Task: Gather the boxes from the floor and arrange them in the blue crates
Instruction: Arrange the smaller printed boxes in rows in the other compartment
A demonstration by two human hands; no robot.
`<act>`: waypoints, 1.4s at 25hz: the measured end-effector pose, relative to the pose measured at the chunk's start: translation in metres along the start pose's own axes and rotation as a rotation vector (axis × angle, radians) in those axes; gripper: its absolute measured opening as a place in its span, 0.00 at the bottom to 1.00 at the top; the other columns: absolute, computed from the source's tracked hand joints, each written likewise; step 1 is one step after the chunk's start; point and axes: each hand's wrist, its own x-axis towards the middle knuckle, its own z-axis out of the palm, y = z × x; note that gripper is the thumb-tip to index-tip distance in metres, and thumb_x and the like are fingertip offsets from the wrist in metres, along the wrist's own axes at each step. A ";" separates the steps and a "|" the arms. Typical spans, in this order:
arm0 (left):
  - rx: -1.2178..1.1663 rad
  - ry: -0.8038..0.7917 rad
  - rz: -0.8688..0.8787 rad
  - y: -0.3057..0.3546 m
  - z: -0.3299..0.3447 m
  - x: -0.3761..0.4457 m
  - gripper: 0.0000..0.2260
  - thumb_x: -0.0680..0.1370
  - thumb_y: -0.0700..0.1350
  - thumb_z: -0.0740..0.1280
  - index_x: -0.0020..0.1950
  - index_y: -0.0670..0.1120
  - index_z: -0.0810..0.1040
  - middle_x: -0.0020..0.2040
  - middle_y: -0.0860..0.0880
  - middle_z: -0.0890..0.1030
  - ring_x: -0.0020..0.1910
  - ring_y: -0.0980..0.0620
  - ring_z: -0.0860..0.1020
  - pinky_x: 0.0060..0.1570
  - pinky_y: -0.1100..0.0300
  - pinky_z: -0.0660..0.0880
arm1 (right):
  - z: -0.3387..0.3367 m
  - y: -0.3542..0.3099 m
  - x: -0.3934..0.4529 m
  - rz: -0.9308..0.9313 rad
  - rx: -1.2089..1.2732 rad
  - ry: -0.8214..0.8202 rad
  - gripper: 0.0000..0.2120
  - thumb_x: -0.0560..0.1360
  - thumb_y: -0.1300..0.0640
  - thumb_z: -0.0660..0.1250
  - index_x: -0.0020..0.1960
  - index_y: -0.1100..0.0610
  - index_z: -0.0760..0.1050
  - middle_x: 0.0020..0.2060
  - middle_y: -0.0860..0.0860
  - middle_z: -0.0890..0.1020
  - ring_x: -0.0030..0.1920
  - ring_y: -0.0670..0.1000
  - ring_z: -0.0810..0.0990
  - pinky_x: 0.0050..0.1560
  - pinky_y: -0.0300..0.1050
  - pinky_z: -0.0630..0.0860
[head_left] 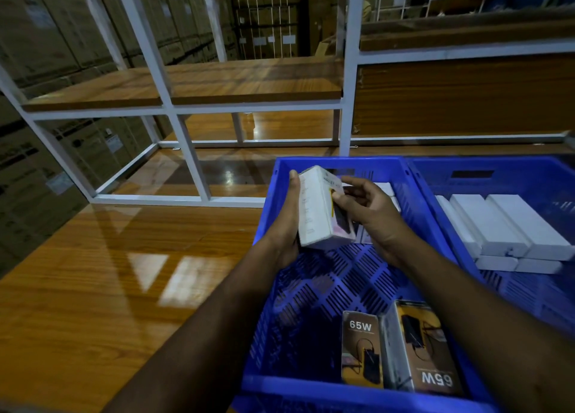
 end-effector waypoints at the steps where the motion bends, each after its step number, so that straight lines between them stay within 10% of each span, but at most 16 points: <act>1: 0.024 -0.017 0.002 -0.004 0.000 0.004 0.37 0.77 0.73 0.47 0.73 0.50 0.72 0.61 0.42 0.83 0.58 0.42 0.83 0.64 0.42 0.76 | 0.000 0.000 0.000 0.040 0.016 0.009 0.32 0.65 0.42 0.77 0.66 0.50 0.75 0.62 0.52 0.80 0.62 0.53 0.79 0.61 0.54 0.79; 7: 0.296 0.203 0.023 -0.008 -0.002 0.009 0.28 0.80 0.69 0.51 0.62 0.52 0.81 0.55 0.46 0.85 0.50 0.49 0.84 0.51 0.53 0.81 | 0.004 0.005 0.001 0.046 -0.031 0.023 0.26 0.72 0.50 0.76 0.67 0.52 0.72 0.59 0.51 0.81 0.58 0.52 0.82 0.55 0.50 0.81; 12: 0.404 0.083 0.026 -0.008 -0.001 0.002 0.23 0.77 0.63 0.66 0.58 0.45 0.84 0.51 0.48 0.87 0.50 0.52 0.85 0.43 0.62 0.80 | -0.004 0.006 0.003 -0.028 -0.510 0.188 0.38 0.62 0.43 0.81 0.67 0.50 0.70 0.63 0.51 0.70 0.57 0.48 0.74 0.54 0.46 0.77; 19: 0.319 0.194 0.048 -0.031 0.005 0.013 0.13 0.73 0.41 0.77 0.56 0.40 0.83 0.46 0.41 0.86 0.35 0.50 0.84 0.32 0.60 0.80 | 0.001 0.006 -0.001 -0.001 -0.674 -0.071 0.37 0.66 0.60 0.79 0.69 0.51 0.64 0.62 0.52 0.65 0.60 0.52 0.75 0.55 0.47 0.80; 24: 0.554 0.522 -0.053 -0.057 -0.009 0.054 0.40 0.44 0.61 0.79 0.55 0.51 0.80 0.49 0.47 0.85 0.49 0.46 0.84 0.37 0.50 0.84 | -0.015 0.011 0.007 0.078 -0.783 0.158 0.29 0.70 0.61 0.75 0.68 0.54 0.69 0.64 0.55 0.68 0.59 0.54 0.76 0.57 0.53 0.79; 30: 0.661 0.609 -0.017 -0.060 -0.003 0.070 0.36 0.60 0.51 0.84 0.62 0.44 0.73 0.54 0.44 0.82 0.52 0.43 0.82 0.44 0.51 0.81 | -0.022 0.011 0.009 0.079 -0.695 0.298 0.18 0.73 0.58 0.73 0.61 0.54 0.74 0.61 0.55 0.73 0.53 0.54 0.79 0.53 0.50 0.78; 35: 0.632 0.670 0.016 -0.103 -0.040 0.140 0.50 0.49 0.59 0.78 0.67 0.42 0.72 0.54 0.44 0.84 0.51 0.44 0.84 0.47 0.48 0.83 | -0.021 0.010 0.009 0.074 -0.698 0.268 0.15 0.74 0.57 0.72 0.59 0.53 0.73 0.60 0.53 0.72 0.51 0.51 0.79 0.54 0.52 0.79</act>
